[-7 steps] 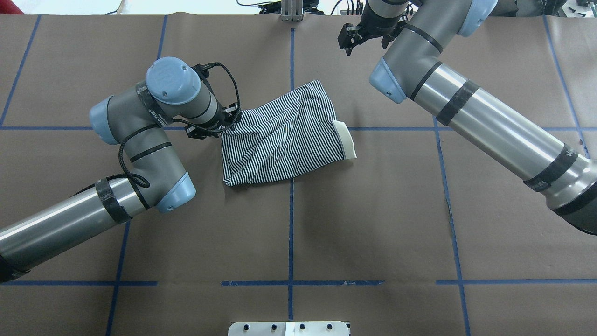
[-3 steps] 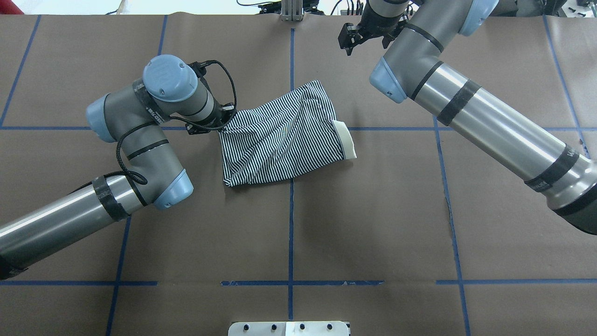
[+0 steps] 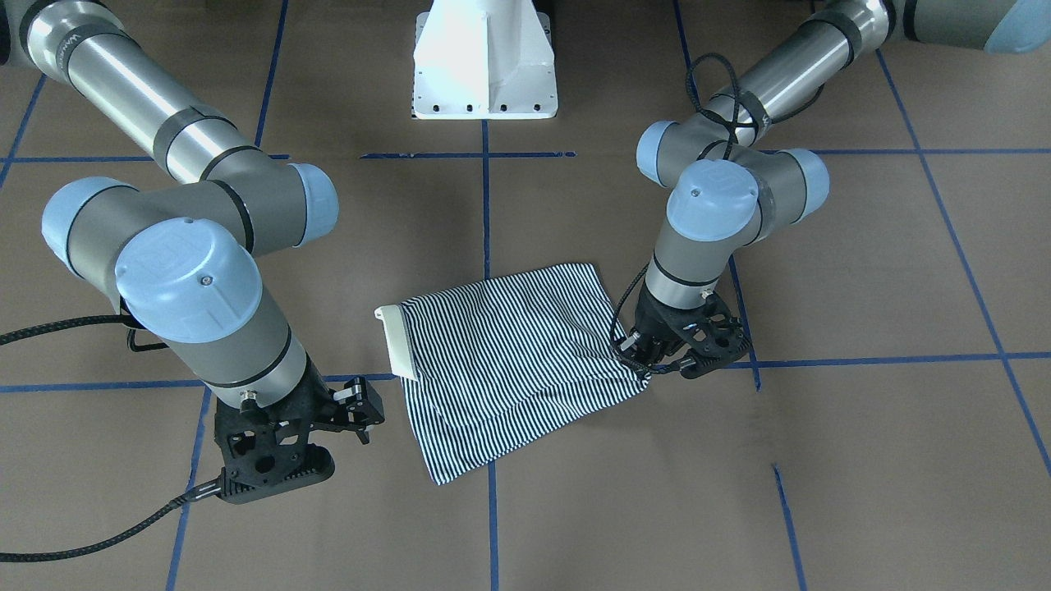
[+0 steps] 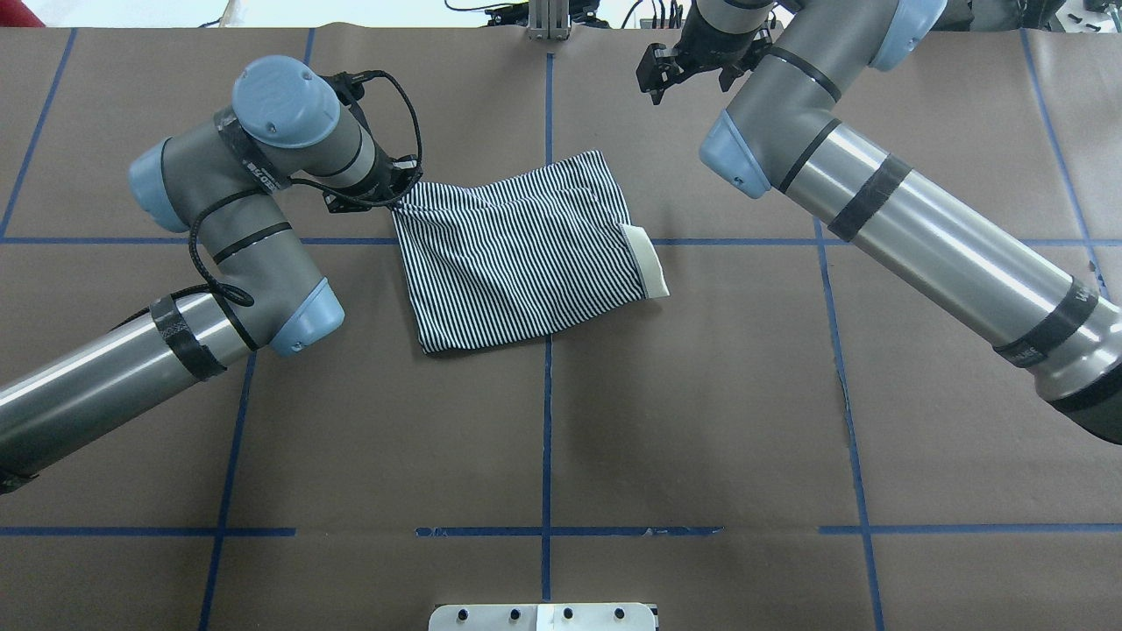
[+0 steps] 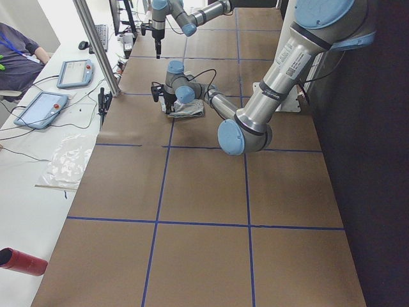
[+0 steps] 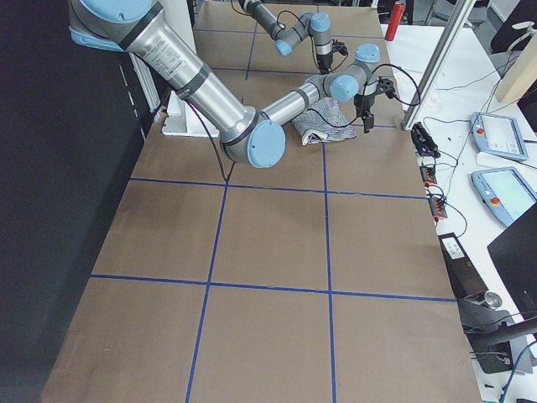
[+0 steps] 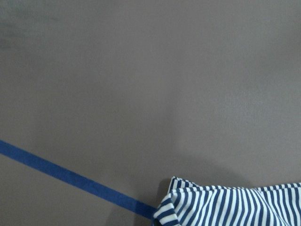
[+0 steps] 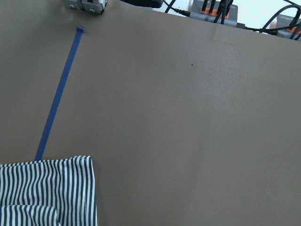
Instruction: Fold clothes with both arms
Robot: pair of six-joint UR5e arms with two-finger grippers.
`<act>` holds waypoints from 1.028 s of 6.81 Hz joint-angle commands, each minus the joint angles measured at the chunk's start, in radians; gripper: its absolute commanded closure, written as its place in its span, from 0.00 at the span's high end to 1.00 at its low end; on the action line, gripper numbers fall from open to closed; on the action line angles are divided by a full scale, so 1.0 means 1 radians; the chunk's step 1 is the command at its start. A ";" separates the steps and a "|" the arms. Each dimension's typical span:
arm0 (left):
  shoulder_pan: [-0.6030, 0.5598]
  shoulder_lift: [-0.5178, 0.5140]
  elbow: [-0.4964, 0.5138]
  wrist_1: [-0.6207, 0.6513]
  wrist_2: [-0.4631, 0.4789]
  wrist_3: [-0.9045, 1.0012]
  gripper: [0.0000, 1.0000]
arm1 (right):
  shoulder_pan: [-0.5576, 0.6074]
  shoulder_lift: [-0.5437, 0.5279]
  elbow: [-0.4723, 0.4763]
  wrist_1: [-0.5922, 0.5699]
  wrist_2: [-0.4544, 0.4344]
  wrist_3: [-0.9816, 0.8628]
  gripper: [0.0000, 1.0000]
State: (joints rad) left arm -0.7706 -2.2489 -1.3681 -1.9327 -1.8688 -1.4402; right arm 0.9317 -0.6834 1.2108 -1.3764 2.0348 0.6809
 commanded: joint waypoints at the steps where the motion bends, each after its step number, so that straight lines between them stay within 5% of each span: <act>1: -0.009 -0.005 0.017 -0.005 0.002 0.020 0.99 | -0.001 -0.034 0.036 0.000 0.001 0.000 1.00; 4: -0.070 0.014 -0.017 0.012 0.007 0.191 1.00 | 0.028 -0.112 0.154 -0.152 0.025 -0.024 1.00; 7: -0.221 0.196 -0.308 0.191 -0.082 0.552 1.00 | 0.160 -0.279 0.419 -0.454 0.035 -0.310 1.00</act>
State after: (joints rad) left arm -0.9201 -2.1206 -1.5578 -1.8367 -1.9108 -1.0558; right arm 1.0244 -0.8894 1.5283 -1.7151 2.0627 0.4981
